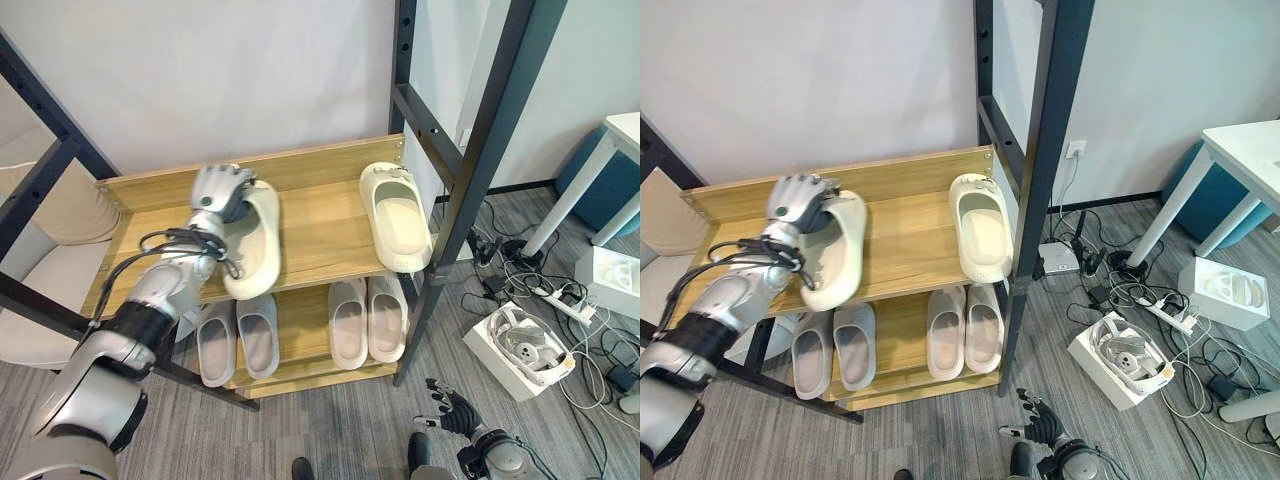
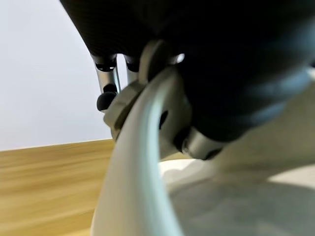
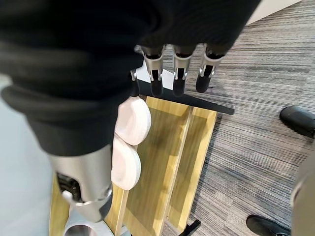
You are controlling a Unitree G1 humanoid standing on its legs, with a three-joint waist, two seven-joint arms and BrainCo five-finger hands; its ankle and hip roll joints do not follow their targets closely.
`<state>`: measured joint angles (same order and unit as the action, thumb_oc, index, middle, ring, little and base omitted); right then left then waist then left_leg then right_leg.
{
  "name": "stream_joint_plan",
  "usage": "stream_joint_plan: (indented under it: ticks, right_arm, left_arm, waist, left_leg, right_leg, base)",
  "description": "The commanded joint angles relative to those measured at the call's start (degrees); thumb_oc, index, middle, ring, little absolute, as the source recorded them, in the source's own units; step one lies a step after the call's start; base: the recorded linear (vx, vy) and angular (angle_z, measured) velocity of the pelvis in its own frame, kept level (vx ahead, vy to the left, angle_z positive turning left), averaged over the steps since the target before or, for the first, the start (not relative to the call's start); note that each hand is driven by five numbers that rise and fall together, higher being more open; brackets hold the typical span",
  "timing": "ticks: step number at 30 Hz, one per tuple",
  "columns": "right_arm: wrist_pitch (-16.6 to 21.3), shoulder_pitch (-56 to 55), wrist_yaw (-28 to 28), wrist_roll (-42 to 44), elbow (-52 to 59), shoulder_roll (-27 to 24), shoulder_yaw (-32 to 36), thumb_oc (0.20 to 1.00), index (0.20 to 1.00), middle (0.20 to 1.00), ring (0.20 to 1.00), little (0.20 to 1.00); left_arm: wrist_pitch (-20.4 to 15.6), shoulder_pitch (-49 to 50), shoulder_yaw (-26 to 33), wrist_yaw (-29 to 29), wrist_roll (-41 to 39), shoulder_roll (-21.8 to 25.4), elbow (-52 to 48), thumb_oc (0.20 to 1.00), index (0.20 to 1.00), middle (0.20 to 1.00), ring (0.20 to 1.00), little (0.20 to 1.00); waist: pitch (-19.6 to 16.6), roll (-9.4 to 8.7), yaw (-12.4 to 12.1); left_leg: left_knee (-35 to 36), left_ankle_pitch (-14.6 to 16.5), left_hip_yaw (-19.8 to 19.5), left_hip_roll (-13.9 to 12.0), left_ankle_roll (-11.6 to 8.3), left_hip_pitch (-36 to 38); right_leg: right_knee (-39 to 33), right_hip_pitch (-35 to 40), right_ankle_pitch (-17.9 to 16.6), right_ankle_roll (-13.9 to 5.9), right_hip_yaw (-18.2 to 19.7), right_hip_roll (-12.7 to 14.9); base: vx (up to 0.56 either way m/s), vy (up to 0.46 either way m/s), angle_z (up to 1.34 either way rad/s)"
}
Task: Arrange the slippers neatly on the shoe rack.
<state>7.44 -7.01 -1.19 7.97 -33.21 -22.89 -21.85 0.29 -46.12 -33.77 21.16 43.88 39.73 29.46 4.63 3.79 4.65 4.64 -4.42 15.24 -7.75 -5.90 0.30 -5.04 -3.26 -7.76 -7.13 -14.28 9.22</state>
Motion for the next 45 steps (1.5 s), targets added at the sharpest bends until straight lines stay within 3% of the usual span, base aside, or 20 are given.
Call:
stream_joint_plan:
  ticks: [1, 10, 11, 12, 26, 33, 35, 38, 45]
  right_arm:
    - [2.63, 1.71, 0.94, 1.79, 4.15, 0.59, -1.95, 1.0, 1.0, 1.0, 1.0, 1.0]
    - [2.51, 1.38, 1.33, 1.8, 4.25, -1.08, -2.41, 1.0, 1.0, 1.0, 1.0, 1.0]
    - [2.58, 1.2, 1.33, 1.82, 4.11, -1.01, -2.28, 1.0, 1.0, 1.0, 1.0, 1.0]
    - [2.54, 0.96, 1.34, 1.88, 4.02, -0.96, -2.23, 1.0, 1.0, 1.0, 1.0, 1.0]
    - [1.08, 2.55, 1.69, 1.87, 1.18, 2.31, -1.67, 1.0, 1.0, 1.0, 1.0, 1.0]
    - [-0.23, 2.69, 1.2, 1.54, -0.33, 3.6, -0.81, 1.0, 1.0, 1.0, 1.0, 1.0]
    - [-1.04, 2.84, 0.67, 1.32, -0.93, 4.46, -0.38, 1.0, 1.0, 1.0, 1.0, 1.0]
    - [-1.35, 3.09, 0.56, 1.27, -1.24, 4.95, -0.07, 1.0, 1.0, 1.0, 1.0, 1.0]
    - [-2.22, 3.47, 0.44, 1.08, -0.94, 5.72, 0.77, 1.0, 1.0, 1.0, 1.0, 1.0]
  left_arm:
    - [1.41, -13.52, -0.3, 0.63, 1.59, -1.26, 8.76, 0.2, 0.2, 0.2, 0.2, 0.2]
    - [3.54, -25.66, -7.6, -0.78, 0.28, -8.43, 24.15, 0.2, 0.2, 0.2, 0.2, 0.2]
    - [3.75, -25.76, -7.61, -0.94, 0.47, -8.44, 24.8, 0.915, 0.915, 0.915, 0.915, 0.915]
    - [3.95, -25.97, -7.75, -1.38, 0.59, -8.74, 24.95, 1.0, 1.0, 1.0, 1.0, 1.0]
    - [3.95, -16.3, -0.72, -5.16, 2.32, -5.24, 7.25, 1.0, 1.0, 1.0, 1.0, 1.0]
    - [2.14, -8.37, 7.28, -6.14, -3.58, -3.17, -3.21, 1.0, 1.0, 1.0, 1.0, 1.0]
    - [-0.46, -0.94, 13.08, -6.63, -12.5, -3.56, -8.31, 1.0, 1.0, 1.0, 1.0, 1.0]
    - [-2.75, 4.01, 16.28, -7.64, -20.5, -4.91, -11.04, 1.0, 1.0, 1.0, 1.0, 1.0]
    - [-6.76, 15.11, 19.92, -14.22, -48.69, -10.54, -13.89, 1.0, 1.0, 1.0, 1.0, 1.0]
  waist:
    - [-0.59, -2.84, 2.03]
    - [-0.36, -2.21, 4.62]
    - [-0.38, -2.24, 4.66]
    - [-0.44, -2.23, 4.67]
    - [-0.95, -2.85, 0.74]
    - [-1.32, -3.08, -1.07]
    - [-1.44, -3.09, -1.82]
    - [-1.43, -3.11, -2.27]
    - [-1.51, -2.78, -2.79]
  left_leg:
    - [0.36, 4.32, -0.67, 0.42, -0.69, 2.34]
    - [0.36, 3.77, 0.96, -0.47, -1.15, 2.54]
    - [0.36, 3.78, 1.06, -0.53, -1.17, 2.58]
    - [0.36, 3.75, 1.12, -0.61, -1.22, 2.6]
    - [0.36, 3.4, -1.71, -0.95, -1.24, 2.52]
    - [0.36, 3.18, -2.96, -0.77, -1.29, 2.39]
    - [0.36, 3.01, -3.55, -0.62, -1.3, 2.33]
    - [0.36, 2.91, -3.75, -0.52, -1.25, 2.24]
    - [0.36, 2.75, -4.09, -0.14, -0.87, 2.14]
  right_leg:
    - [0.04, 3.9, 3.93, -4.65, -2.01, 2.08]
    - [0.04, 2.87, 3.73, -4.61, -0.44, 1.21]
    - [0.04, 2.87, 3.73, -4.58, -0.4, 1.15]
    - [0.04, 2.91, 3.77, -4.54, -0.44, 1.09]
    - [0.04, 5.45, 4.88, -3.57, -3.46, 0.76]
    - [0.04, 6.19, 4.87, -3.23, -4.69, 0.94]
    - [0.04, 6.43, 4.81, -3.05, -5.14, 1.02]
    - [0.04, 6.43, 4.63, -2.95, -5.28, 1.13]
    - [0.04, 6.45, 4.18, -2.85, -5.42, 1.38]
  base:
    - [0.01, -0.08, -0.09]
    - [0.0, -0.039, -0.09]
    - [0.01, -0.038, -0.08]
    - [0.02, -0.032, -0.1]
    - [-0.01, -0.017, 0.08]
    - [-0.01, 0.006, 0.11]
    - [-0.01, 0.013, 0.12]
    - [-0.01, 0.007, 0.04]
    - [0.0, 0.009, 0.04]
